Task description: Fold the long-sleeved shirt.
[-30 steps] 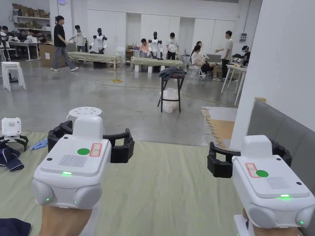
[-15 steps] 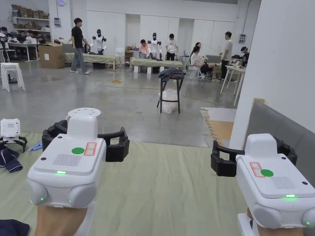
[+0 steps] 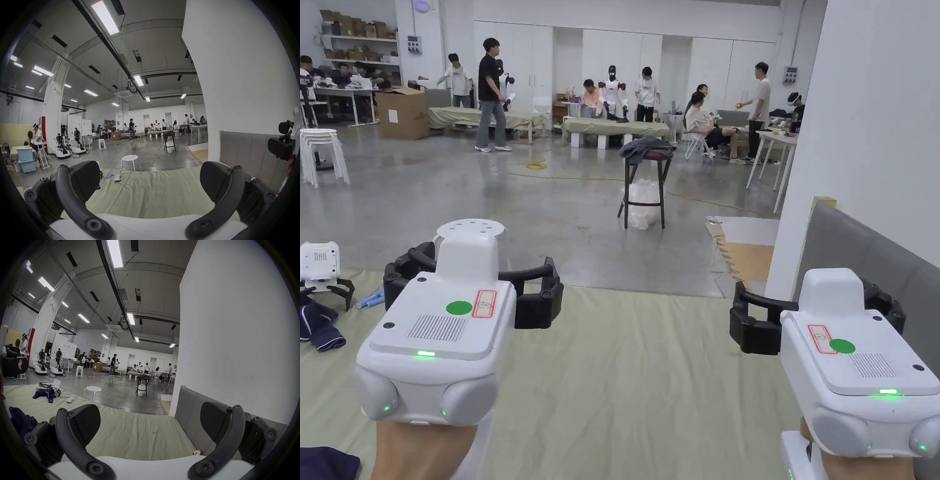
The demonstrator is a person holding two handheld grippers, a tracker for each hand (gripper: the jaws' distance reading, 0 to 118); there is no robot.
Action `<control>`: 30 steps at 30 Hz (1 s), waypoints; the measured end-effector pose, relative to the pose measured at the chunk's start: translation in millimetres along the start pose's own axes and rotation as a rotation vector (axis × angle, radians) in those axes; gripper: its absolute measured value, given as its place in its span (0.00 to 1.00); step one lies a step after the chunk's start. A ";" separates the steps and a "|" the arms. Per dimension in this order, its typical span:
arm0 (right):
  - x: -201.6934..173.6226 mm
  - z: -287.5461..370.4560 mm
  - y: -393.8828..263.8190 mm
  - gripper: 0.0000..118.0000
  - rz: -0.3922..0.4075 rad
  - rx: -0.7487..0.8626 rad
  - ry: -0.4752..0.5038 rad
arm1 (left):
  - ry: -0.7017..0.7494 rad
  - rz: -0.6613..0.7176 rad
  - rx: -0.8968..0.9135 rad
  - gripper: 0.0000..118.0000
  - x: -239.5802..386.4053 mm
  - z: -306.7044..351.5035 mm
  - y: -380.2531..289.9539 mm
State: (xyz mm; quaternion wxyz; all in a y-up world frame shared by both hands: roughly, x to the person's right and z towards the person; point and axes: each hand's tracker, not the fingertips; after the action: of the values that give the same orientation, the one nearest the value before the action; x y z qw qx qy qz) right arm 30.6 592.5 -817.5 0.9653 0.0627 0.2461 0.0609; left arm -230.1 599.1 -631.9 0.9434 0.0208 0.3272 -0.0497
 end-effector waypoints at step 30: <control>-114.3 15.0 20.3 0.00 -0.036 0.016 0.306 | 0.209 0.000 -0.093 0.02 -80.6 41.1 -25.0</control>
State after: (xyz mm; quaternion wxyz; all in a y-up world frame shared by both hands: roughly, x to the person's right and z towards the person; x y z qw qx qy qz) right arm -63.6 594.2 -747.9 0.9168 0.0559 0.3921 0.0505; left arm -270.5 577.7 -549.8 0.9041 -0.0178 0.4256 -0.0323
